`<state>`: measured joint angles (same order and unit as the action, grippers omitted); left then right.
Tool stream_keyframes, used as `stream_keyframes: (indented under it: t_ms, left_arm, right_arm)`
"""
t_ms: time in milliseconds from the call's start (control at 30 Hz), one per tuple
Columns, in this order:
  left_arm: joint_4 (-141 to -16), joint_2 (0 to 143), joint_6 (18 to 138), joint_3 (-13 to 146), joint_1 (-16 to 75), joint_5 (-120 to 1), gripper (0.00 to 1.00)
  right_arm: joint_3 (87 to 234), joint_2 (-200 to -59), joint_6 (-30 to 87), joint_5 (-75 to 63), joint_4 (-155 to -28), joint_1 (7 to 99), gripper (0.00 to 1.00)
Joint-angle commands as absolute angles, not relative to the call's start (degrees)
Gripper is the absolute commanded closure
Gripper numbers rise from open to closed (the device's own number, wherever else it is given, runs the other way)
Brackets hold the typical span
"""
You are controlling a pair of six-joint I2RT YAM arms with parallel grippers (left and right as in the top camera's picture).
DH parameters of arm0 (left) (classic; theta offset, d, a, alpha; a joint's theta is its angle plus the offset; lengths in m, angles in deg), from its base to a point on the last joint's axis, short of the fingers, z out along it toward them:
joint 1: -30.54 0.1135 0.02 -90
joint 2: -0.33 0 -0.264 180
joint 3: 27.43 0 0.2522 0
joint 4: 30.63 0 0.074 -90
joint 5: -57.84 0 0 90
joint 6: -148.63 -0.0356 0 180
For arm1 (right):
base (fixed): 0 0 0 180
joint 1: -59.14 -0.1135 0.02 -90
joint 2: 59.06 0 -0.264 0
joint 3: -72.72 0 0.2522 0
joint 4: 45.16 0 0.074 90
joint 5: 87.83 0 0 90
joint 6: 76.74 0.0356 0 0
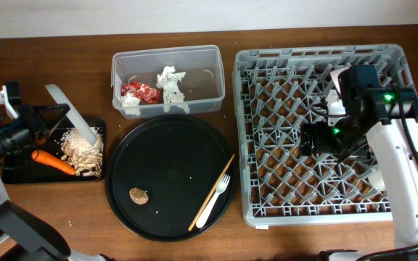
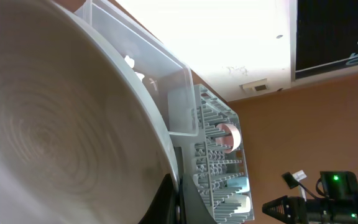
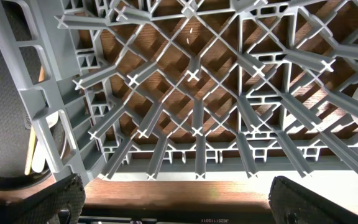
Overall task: Sort waste into correct bins and load items into the dishwasher rack
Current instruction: 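Return the emptied white plate onto the round black tray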
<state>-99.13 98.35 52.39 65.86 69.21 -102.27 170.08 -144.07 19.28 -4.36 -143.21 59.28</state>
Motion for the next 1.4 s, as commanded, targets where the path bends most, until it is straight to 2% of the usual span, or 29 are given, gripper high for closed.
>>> stream_keyframes:
  t_ms: [0,167,200,233,267,400,500,633,700,933,1067,1200,1267,1333,1367]
  left_arm:
    - [-100.09,96.77,50.31,67.06,69.74,-101.72,1.0]
    - [-98.63,96.64,52.26,67.06,69.8,-97.68,1.0]
    - [-100.57,96.55,50.49,67.06,70.09,-103.53,1.0]
    - [-99.0,96.42,48.15,67.06,70.09,-102.77,1.0]
    - [-99.24,96.49,51.3,67.06,70.09,-99.51,1.0]
    - [-104.72,95.53,51.03,67.06,68.8,-100.3,1.0]
    - [-109.75,92.64,47.78,67.06,64.56,-100.06,1.0]
    - [-116.66,88.77,46.31,67.06,49.67,-89.83,1.0]
    - [-117.42,88.79,46.6,66.87,39.44,-84.71,1.0]
    - [-108.59,90.17,65.79,64.18,8.93,-46.27,1.0]
    - [-103.35,97.06,68.78,60.94,1.02,-43.21,1.0]
    - [-101.62,103.48,69.39,60.94,-1.45,-43.27,0.99]
    - [-101.66,104.25,69.48,60.94,-1.69,-43.27,0.86]
    - [-101.6,104.25,69.48,61.05,-1.67,-43.25,0.57]
    - [-101.66,104.25,69.46,61.29,-1.67,-43.23,0.49]
  right_arm:
    - [170.36,-143.41,19.25,-4.68,-143.72,59.59,0.02]
    - [170.36,-143.41,19.25,-4.68,-144.0,59.59,0.02]
    - [170.36,-143.41,19.23,-4.66,-144.13,59.59,0.02]
    - [170.36,-143.41,19.25,-4.66,-144.17,59.59,0.02]
    - [170.36,-143.41,19.25,-4.66,-144.13,59.59,0.02]
    - [170.36,-143.41,19.25,-4.66,-144.07,59.59,0.02]
    - [170.36,-143.44,19.23,-4.66,-144.02,59.59,0.02]
    - [170.36,-143.44,19.23,-4.68,-144.0,59.59,0.02]
    - [170.36,-143.41,19.23,-4.68,-143.98,59.59,0.02]
    - [170.36,-143.41,19.23,-4.68,-144.04,59.59,0.02]
    - [170.36,-143.41,19.23,-4.68,-144.17,59.59,0.02]
    - [170.36,-143.44,19.23,-4.68,-144.22,59.59,0.02]
    - [170.36,-143.41,19.21,-4.68,-144.2,59.59,0.02]
    - [170.36,-143.41,19.23,-4.68,-144.2,59.59,0.02]
    - [170.36,-143.41,19.21,-4.66,-144.22,59.59,0.02]
